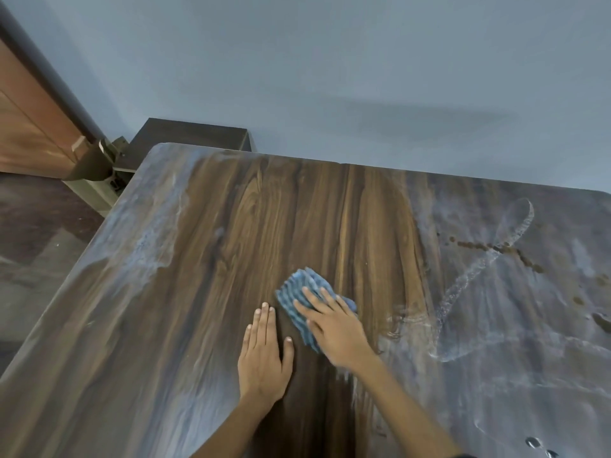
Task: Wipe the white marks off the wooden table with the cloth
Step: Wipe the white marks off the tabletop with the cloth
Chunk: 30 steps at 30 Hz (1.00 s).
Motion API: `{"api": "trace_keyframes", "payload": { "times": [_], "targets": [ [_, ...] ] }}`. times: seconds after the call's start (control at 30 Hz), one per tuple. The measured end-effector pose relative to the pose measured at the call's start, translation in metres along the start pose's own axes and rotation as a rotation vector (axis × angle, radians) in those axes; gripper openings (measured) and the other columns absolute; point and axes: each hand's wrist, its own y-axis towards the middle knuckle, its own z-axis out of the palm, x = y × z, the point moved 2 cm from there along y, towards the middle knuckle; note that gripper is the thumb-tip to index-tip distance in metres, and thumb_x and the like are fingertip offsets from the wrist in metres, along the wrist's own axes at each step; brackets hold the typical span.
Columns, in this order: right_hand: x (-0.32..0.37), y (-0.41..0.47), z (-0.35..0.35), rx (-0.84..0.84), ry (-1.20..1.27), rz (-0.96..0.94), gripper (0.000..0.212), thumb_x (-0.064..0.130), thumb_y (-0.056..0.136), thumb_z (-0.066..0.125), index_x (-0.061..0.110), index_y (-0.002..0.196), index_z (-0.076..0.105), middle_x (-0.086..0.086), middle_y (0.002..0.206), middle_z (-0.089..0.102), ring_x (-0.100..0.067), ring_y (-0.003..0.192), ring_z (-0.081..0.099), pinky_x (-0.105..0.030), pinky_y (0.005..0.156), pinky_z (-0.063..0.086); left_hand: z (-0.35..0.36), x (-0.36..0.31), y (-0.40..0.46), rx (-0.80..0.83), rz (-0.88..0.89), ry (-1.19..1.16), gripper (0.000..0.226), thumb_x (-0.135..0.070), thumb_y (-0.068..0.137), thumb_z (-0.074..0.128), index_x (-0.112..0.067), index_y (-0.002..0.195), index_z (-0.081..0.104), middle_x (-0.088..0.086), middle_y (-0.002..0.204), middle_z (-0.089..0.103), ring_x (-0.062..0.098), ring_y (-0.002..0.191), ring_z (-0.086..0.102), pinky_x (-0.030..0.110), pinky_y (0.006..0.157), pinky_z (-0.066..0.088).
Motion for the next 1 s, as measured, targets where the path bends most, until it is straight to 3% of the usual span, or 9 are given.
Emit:
{"api": "trace_keyframes", "payload": {
  "times": [0.2, 0.33, 0.5, 0.67, 0.8, 1.0],
  "targets": [
    [-0.074, -0.052, -0.019, -0.073, -0.003, 0.415, 0.046, 0.031, 0.103, 0.023, 0.036, 0.148, 0.017, 0.012, 0.159, 0.002, -0.015, 0.147, 0.004, -0.037, 0.118, 0.011, -0.002, 0.007, -0.001, 0.072, 0.087, 0.037, 0.063, -0.044, 0.098, 0.02, -0.012, 0.143, -0.008, -0.001, 0.154, -0.009, 0.009, 0.139, -0.015, 0.026, 0.114, -0.008],
    [-0.068, -0.021, -0.028, -0.074, 0.04, 0.621, 0.049, 0.028, 0.102, 0.024, 0.031, 0.15, 0.013, 0.004, 0.16, 0.001, -0.028, 0.147, 0.003, -0.046, 0.117, 0.012, -0.007, 0.009, -0.004, 0.111, 0.132, 0.049, 0.063, -0.045, 0.098, 0.018, -0.011, 0.141, -0.013, 0.0, 0.151, -0.017, 0.011, 0.138, -0.019, 0.027, 0.114, -0.01],
    [0.003, -0.02, 0.005, -0.068, 0.008, 0.328, 0.05, 0.026, 0.101, 0.028, 0.032, 0.149, 0.016, 0.004, 0.16, 0.003, -0.027, 0.147, -0.002, -0.045, 0.118, 0.006, -0.01, 0.008, -0.002, 0.173, 0.123, 0.086, 0.064, -0.044, 0.099, 0.016, -0.009, 0.145, -0.012, 0.005, 0.155, -0.015, 0.017, 0.143, -0.015, 0.03, 0.116, -0.007],
    [0.016, -0.092, 0.033, -0.07, -0.004, 0.183, 0.047, 0.03, 0.102, 0.022, 0.038, 0.148, 0.018, 0.014, 0.158, 0.004, -0.015, 0.147, -0.002, -0.031, 0.115, -0.007, -0.011, 0.009, -0.003, 0.194, 0.14, 0.107, 0.064, -0.043, 0.099, 0.016, -0.009, 0.146, -0.01, 0.008, 0.156, -0.014, 0.018, 0.144, -0.013, 0.031, 0.117, -0.005],
    [-0.028, -0.118, 0.017, -0.126, 0.014, 0.303, 0.046, 0.027, 0.102, 0.026, 0.034, 0.147, 0.024, 0.013, 0.157, 0.005, -0.016, 0.147, 0.002, -0.033, 0.117, 0.001, -0.009, 0.009, -0.003, 0.195, 0.138, 0.122, 0.064, -0.043, 0.099, 0.014, -0.007, 0.145, -0.013, 0.007, 0.155, -0.016, 0.018, 0.143, -0.015, 0.031, 0.116, -0.006],
    [-0.054, -0.054, -0.021, -0.094, 0.094, 0.585, 0.048, 0.025, 0.103, 0.025, 0.029, 0.15, 0.016, 0.002, 0.16, 0.002, -0.027, 0.147, 0.003, -0.045, 0.119, 0.01, -0.007, 0.0, -0.007, 0.226, 0.08, 0.1, 0.061, -0.039, 0.1, 0.013, -0.007, 0.144, -0.013, 0.009, 0.155, -0.016, 0.022, 0.143, -0.014, 0.034, 0.118, -0.003]
  ]
}}
